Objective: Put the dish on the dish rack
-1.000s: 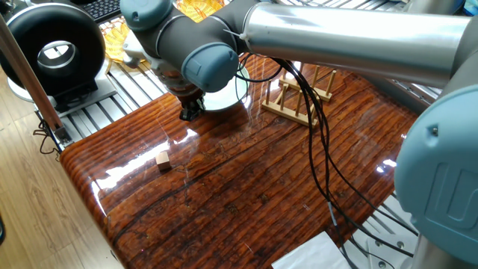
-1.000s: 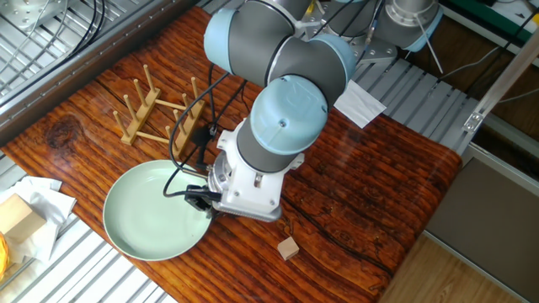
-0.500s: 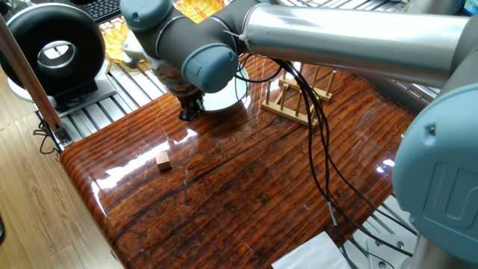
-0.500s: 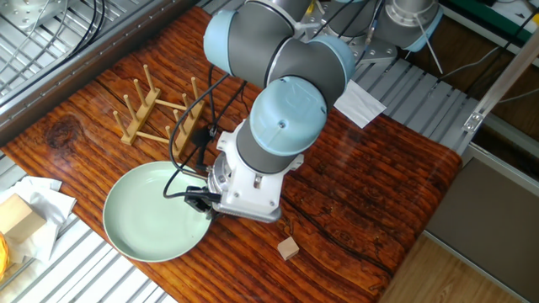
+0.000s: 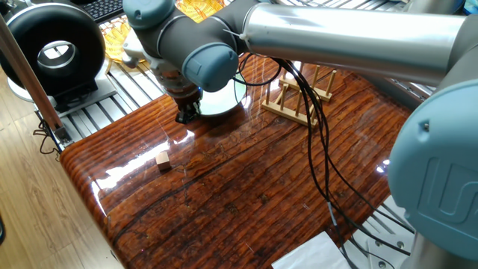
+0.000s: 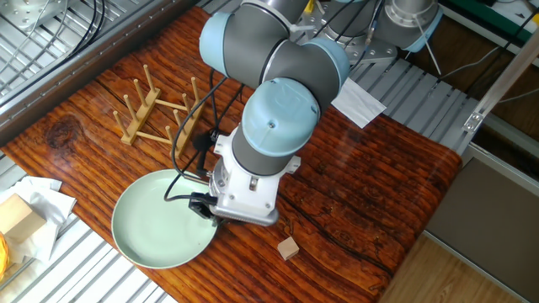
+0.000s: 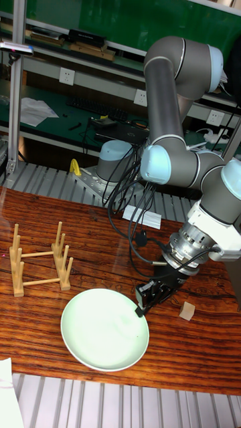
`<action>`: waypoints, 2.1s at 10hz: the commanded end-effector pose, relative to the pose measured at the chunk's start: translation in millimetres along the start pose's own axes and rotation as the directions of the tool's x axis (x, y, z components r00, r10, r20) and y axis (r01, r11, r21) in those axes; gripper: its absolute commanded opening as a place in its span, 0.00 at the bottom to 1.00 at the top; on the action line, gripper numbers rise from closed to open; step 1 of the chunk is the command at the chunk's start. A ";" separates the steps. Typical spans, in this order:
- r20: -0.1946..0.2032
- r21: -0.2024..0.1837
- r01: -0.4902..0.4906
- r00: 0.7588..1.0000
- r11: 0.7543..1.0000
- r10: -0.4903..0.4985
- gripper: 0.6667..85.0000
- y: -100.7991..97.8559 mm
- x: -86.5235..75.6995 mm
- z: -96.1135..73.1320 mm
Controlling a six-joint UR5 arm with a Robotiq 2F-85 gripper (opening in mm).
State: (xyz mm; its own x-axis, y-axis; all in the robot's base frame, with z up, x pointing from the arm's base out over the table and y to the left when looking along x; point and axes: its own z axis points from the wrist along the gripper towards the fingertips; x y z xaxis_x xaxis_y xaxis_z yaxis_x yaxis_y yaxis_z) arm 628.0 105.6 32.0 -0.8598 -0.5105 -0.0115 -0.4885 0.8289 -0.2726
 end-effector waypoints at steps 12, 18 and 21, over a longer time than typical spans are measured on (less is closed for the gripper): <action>0.039 -0.026 0.002 0.999 1.000 -0.001 0.08 4.5 -11.1 2.7; 0.038 -0.022 0.001 0.999 1.000 0.000 0.08 3.8 -10.9 3.0; 0.040 -0.018 0.014 0.999 1.000 -0.013 0.10 3.1 -11.6 3.7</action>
State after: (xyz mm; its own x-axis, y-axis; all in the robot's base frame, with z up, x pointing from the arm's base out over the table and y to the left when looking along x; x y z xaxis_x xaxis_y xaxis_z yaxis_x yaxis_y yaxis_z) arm 636.3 112.7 27.8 -0.8476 -0.5289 -0.0433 -0.5013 0.8248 -0.2613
